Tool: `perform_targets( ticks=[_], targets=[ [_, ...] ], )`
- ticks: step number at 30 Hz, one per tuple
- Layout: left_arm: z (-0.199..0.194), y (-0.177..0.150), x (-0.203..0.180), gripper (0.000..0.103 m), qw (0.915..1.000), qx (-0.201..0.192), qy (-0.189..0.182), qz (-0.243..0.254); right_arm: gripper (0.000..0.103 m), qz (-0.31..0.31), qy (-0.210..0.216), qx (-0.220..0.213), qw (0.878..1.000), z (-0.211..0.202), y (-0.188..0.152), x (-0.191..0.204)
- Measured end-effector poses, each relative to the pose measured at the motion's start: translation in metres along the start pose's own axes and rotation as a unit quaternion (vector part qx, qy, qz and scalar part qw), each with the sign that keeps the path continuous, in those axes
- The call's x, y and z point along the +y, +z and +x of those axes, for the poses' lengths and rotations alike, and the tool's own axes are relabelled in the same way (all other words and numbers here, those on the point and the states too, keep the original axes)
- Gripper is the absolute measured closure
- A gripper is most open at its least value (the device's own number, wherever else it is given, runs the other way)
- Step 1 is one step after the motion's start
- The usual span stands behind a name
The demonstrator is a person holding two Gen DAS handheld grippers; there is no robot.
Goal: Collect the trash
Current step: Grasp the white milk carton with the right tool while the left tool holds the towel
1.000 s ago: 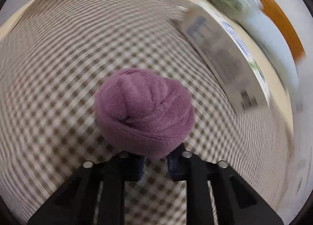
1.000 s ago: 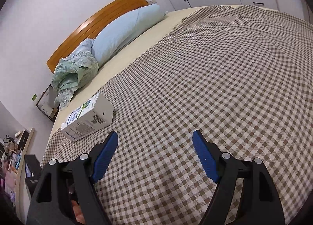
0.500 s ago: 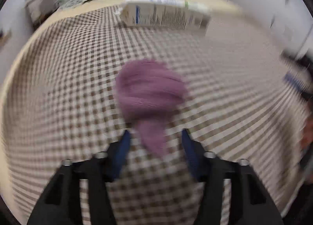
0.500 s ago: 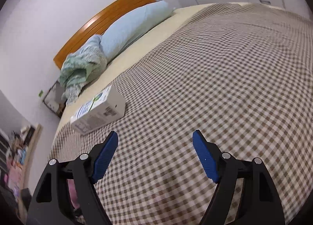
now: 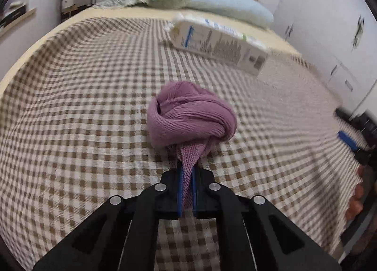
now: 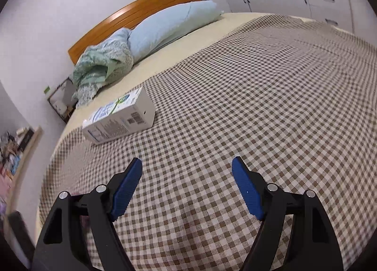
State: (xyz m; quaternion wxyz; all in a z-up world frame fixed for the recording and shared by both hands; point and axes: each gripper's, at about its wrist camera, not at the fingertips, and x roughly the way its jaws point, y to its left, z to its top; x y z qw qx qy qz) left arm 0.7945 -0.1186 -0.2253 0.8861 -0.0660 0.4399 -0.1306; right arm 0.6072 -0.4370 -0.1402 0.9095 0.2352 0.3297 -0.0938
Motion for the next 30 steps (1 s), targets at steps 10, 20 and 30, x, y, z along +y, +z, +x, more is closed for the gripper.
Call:
perform_targets(
  ticks=[10, 20, 30],
  targets=[
    [-0.083, 0.023, 0.063, 0.101, 0.9917, -0.064, -0.004, -0.112, 0.028, -0.125, 0.005, 0.005, 0.992, 0.019, -0.01, 0.045],
    [-0.088, 0.013, 0.128, 0.101, 0.9812, -0.032, -0.007, -0.19, 0.015, -0.516, 0.083, 0.075, 0.849, 0.105, 0.105, 0.169],
    [-0.067, 0.018, 0.116, 0.101, 0.9856, -0.023, 0.008, -0.167, 0.01, -0.452, 0.107, 0.247, 0.851, 0.258, 0.133, 0.204]
  ],
)
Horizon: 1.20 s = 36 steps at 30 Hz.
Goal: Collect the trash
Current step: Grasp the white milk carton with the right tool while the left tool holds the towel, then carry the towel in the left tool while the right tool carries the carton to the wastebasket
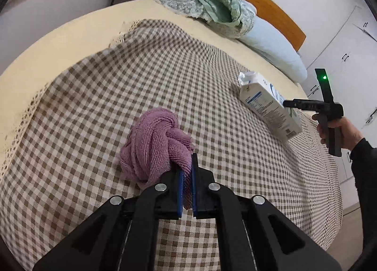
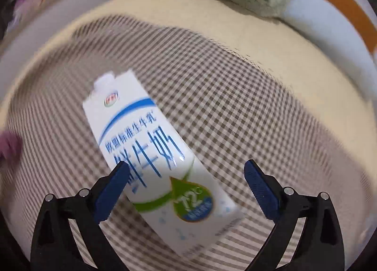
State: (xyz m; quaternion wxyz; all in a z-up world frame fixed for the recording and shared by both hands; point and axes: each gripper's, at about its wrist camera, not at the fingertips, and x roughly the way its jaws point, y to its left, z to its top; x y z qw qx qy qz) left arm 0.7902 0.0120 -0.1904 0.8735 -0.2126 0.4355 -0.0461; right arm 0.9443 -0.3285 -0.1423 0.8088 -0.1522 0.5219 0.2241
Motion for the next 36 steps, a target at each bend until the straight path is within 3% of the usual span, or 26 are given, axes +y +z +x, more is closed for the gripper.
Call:
perform_targets(
  ticks=[2, 4, 10, 12, 14, 15, 16, 17, 19, 22, 23, 28, 33, 36],
  targets=[
    [0.0, -0.003, -0.003, 0.101, 1.0, 0.003, -0.001, 0.003, 0.008, 0.038, 0.077, 0.02, 0.996, 0.009, -0.014, -0.005],
    [-0.001, -0.007, -0.007, 0.101, 0.9999, 0.005, -0.003, 0.012, 0.008, 0.018, 0.087, 0.019, 0.996, 0.012, -0.026, -0.001],
    [0.0, -0.014, -0.011, 0.101, 0.9998, 0.008, 0.0, 0.017, 0.008, -0.054, 0.026, -0.001, 0.998, -0.001, -0.052, 0.026],
    [0.001, -0.014, -0.011, 0.1, 0.9998, 0.009, 0.002, 0.016, 0.008, -0.097, -0.029, 0.018, 0.995, 0.007, -0.058, 0.04],
    [0.002, -0.013, -0.012, 0.101, 0.9998, 0.009, 0.004, 0.017, 0.008, -0.151, -0.093, 0.036, 0.984, 0.023, -0.065, 0.053],
    [0.002, -0.013, -0.013, 0.1, 0.9998, 0.009, 0.004, 0.018, 0.008, -0.153, -0.107, 0.04, 0.982, 0.027, -0.067, 0.053],
    [0.002, -0.013, -0.013, 0.1, 0.9998, 0.008, 0.004, 0.018, 0.011, -0.13, -0.11, 0.042, 0.984, 0.028, -0.068, 0.046],
    [0.001, -0.013, -0.012, 0.1, 0.9998, 0.007, 0.004, 0.018, 0.028, -0.081, -0.12, 0.045, 0.988, 0.029, -0.066, 0.034],
    [-0.001, -0.012, -0.011, 0.1, 0.9998, 0.006, 0.004, 0.018, 0.03, -0.007, -0.121, 0.025, 0.992, 0.015, -0.068, 0.018],
    [-0.009, -0.008, -0.008, 0.1, 0.9999, -0.002, -0.005, 0.01, 0.033, 0.052, -0.118, -0.03, 0.991, -0.031, -0.087, 0.027],
    [-0.012, -0.006, -0.006, 0.1, 0.9999, -0.005, -0.009, 0.007, 0.033, 0.09, -0.109, -0.036, 0.989, -0.051, -0.104, 0.037],
    [-0.027, -0.004, -0.003, 0.1, 0.9995, -0.017, -0.026, -0.003, 0.033, 0.148, -0.086, -0.038, 0.984, -0.107, -0.193, 0.121],
    [-0.036, -0.009, -0.01, 0.1, 0.9986, -0.018, -0.05, 0.001, 0.033, 0.186, -0.109, -0.047, 0.975, -0.132, -0.271, 0.188],
    [-0.033, -0.017, -0.019, 0.1, 0.9986, -0.003, -0.051, 0.01, 0.033, 0.222, -0.129, -0.059, 0.965, -0.14, -0.301, 0.204]
  ],
)
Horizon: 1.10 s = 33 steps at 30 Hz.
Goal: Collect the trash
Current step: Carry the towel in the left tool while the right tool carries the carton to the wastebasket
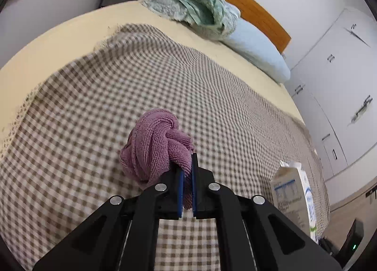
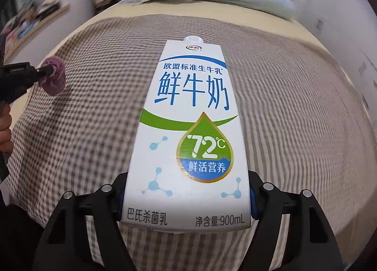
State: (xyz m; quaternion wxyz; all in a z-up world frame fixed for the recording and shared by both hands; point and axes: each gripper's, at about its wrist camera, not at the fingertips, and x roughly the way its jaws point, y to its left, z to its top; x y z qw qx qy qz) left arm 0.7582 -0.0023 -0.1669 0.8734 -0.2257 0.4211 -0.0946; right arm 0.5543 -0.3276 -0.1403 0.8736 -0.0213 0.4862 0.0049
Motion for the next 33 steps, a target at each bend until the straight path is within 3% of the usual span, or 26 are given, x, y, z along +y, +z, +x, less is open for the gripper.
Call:
perform_targets(
  ticks=[5, 10, 15, 19, 22, 24, 25, 27, 29, 33],
  targets=[
    [-0.006, -0.016, -0.027, 0.1, 0.9991, 0.001, -0.006, 0.043, 0.033, 0.062, -0.02, -0.017, 0.998, -0.016, -0.032, -0.024],
    [-0.017, -0.042, -0.059, 0.1, 0.996, 0.008, -0.017, 0.088, 0.033, 0.094, -0.065, -0.046, 0.992, -0.086, -0.079, -0.077],
    [-0.033, -0.065, -0.106, 0.1, 0.9901, 0.002, -0.032, 0.137, 0.033, 0.149, -0.133, -0.045, 0.979, -0.148, -0.161, -0.139],
    [-0.051, -0.096, -0.153, 0.1, 0.9821, 0.014, -0.079, 0.17, 0.033, 0.205, -0.174, 0.008, 0.963, -0.177, -0.259, -0.182],
    [-0.066, -0.135, -0.199, 0.1, 0.969, 0.037, -0.13, 0.207, 0.033, 0.246, -0.184, 0.077, 0.949, -0.158, -0.337, -0.205],
    [-0.074, -0.159, -0.223, 0.1, 0.959, 0.052, -0.155, 0.232, 0.033, 0.276, -0.167, 0.112, 0.94, -0.138, -0.384, -0.217],
    [-0.08, -0.178, -0.242, 0.1, 0.9491, 0.064, -0.174, 0.255, 0.033, 0.289, -0.156, 0.134, 0.935, -0.124, -0.404, -0.221],
    [-0.084, -0.201, -0.262, 0.1, 0.9374, 0.079, -0.191, 0.28, 0.033, 0.31, -0.132, 0.182, 0.924, -0.091, -0.445, -0.224],
    [-0.088, -0.225, -0.281, 0.1, 0.9257, 0.097, -0.204, 0.303, 0.033, 0.319, -0.109, 0.207, 0.918, -0.068, -0.468, -0.222],
    [-0.082, -0.262, -0.3, 0.1, 0.9165, 0.121, -0.19, 0.331, 0.033, 0.325, -0.076, 0.249, 0.909, -0.023, -0.489, -0.226]
  ],
)
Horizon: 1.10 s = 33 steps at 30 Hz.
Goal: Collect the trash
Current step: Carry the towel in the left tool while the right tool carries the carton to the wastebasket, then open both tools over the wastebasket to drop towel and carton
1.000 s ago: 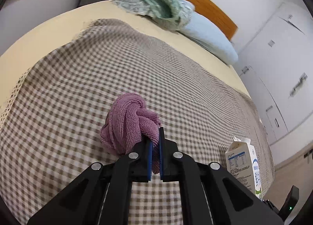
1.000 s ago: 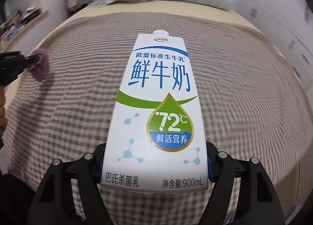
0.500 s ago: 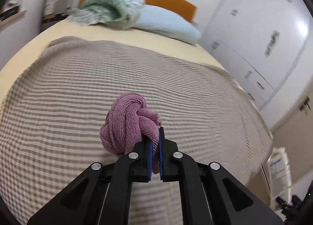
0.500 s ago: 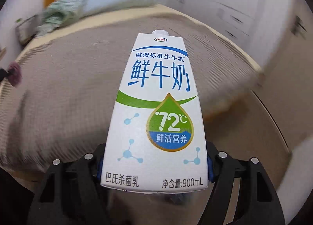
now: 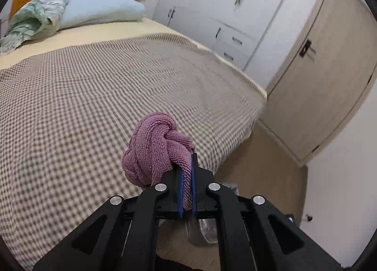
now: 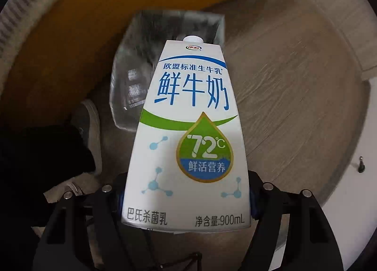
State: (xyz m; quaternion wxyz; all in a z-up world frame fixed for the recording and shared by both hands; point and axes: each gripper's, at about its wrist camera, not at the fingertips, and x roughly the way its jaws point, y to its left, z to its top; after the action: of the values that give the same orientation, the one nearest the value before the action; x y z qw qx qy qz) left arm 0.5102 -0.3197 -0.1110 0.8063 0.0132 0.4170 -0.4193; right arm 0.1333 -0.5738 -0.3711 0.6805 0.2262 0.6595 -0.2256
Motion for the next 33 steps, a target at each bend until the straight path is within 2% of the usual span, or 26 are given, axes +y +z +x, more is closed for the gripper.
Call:
perform_targets(
  ticks=[4, 7, 9, 12, 19, 23, 27, 33],
  targets=[
    [0.025, -0.014, -0.011, 0.1, 0.9992, 0.04, 0.0, -0.007, 0.033, 0.007, -0.01, 0.034, 0.999, 0.042, 0.026, -0.01],
    [0.044, -0.025, -0.02, 0.1, 0.998, 0.063, 0.006, -0.01, 0.033, 0.003, -0.04, 0.016, 0.999, 0.059, 0.053, -0.01],
    [0.053, -0.029, -0.024, 0.1, 0.9973, 0.072, 0.005, -0.014, 0.033, 0.009, -0.035, 0.007, 0.999, 0.067, 0.058, -0.004],
    [0.071, -0.034, -0.037, 0.1, 0.996, 0.088, 0.001, -0.015, 0.033, -0.002, -0.052, -0.002, 0.999, 0.085, 0.064, 0.005],
    [0.111, -0.056, -0.071, 0.1, 0.9897, 0.141, -0.015, 0.017, 0.025, 0.013, -0.009, -0.04, 0.999, 0.09, 0.061, -0.006],
    [0.145, -0.067, -0.097, 0.1, 0.9826, 0.181, -0.022, 0.032, 0.025, 0.012, 0.002, -0.055, 0.998, 0.073, 0.058, -0.015],
    [0.184, -0.08, -0.123, 0.1, 0.9752, 0.215, -0.024, 0.05, 0.025, 0.022, 0.023, -0.091, 0.995, 0.041, 0.048, -0.037],
    [0.275, -0.106, -0.159, 0.1, 0.9499, 0.305, -0.028, 0.063, 0.025, 0.054, 0.042, -0.132, 0.989, 0.012, 0.037, -0.059]
  ],
)
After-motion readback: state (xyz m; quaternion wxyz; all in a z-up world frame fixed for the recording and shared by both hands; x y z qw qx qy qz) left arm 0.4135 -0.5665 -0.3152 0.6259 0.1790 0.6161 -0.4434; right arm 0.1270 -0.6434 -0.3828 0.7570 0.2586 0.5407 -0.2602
